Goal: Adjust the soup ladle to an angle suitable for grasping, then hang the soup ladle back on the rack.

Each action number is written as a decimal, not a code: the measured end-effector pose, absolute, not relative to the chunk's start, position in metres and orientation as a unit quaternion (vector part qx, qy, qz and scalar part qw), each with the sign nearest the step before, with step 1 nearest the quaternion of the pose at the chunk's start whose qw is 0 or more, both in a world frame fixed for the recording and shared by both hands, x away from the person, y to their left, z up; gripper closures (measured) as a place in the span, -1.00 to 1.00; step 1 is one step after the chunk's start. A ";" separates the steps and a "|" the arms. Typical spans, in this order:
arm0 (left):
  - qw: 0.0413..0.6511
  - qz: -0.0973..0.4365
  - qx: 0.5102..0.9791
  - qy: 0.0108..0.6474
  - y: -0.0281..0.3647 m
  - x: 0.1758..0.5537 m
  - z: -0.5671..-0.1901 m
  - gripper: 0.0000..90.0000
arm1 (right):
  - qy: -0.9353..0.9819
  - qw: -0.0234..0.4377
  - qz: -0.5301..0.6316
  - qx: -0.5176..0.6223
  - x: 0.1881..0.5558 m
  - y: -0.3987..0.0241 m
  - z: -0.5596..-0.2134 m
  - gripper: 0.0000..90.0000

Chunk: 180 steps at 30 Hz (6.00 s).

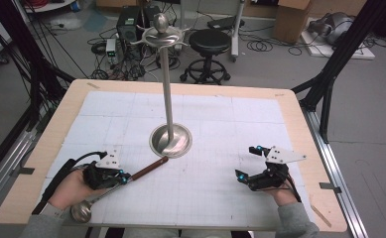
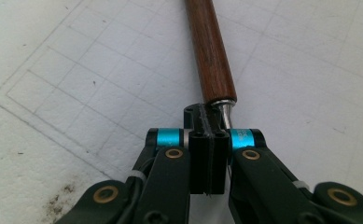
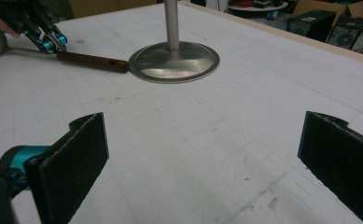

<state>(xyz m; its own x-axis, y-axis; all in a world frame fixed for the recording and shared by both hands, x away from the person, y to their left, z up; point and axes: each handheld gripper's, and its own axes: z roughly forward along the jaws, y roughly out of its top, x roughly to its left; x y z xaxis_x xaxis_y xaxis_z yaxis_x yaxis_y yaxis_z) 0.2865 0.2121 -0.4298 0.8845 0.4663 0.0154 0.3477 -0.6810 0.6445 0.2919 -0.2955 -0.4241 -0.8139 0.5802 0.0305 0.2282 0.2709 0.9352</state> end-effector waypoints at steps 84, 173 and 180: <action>0.346 0.097 0.914 0.187 0.164 0.286 -0.424 0.99 | 0.775 0.164 0.554 0.256 0.291 -0.298 -0.422 -0.98; 0.172 0.027 0.974 0.143 0.181 0.271 -0.411 0.22 | 0.778 0.150 0.551 0.262 0.295 -0.296 -0.424 -0.98; 0.141 0.020 0.980 0.140 0.176 0.272 -0.408 0.40 | 0.778 0.149 0.551 0.262 0.294 -0.296 -0.424 -0.98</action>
<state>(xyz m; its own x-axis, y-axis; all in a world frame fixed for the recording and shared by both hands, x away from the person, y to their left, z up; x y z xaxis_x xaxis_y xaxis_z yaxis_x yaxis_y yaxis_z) 0.2717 0.1758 -0.4079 0.9602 0.2793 -0.0006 0.2681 -0.9211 0.2824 0.2944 -0.2965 -0.4242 -0.8179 0.5725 0.0572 0.2435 0.2544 0.9359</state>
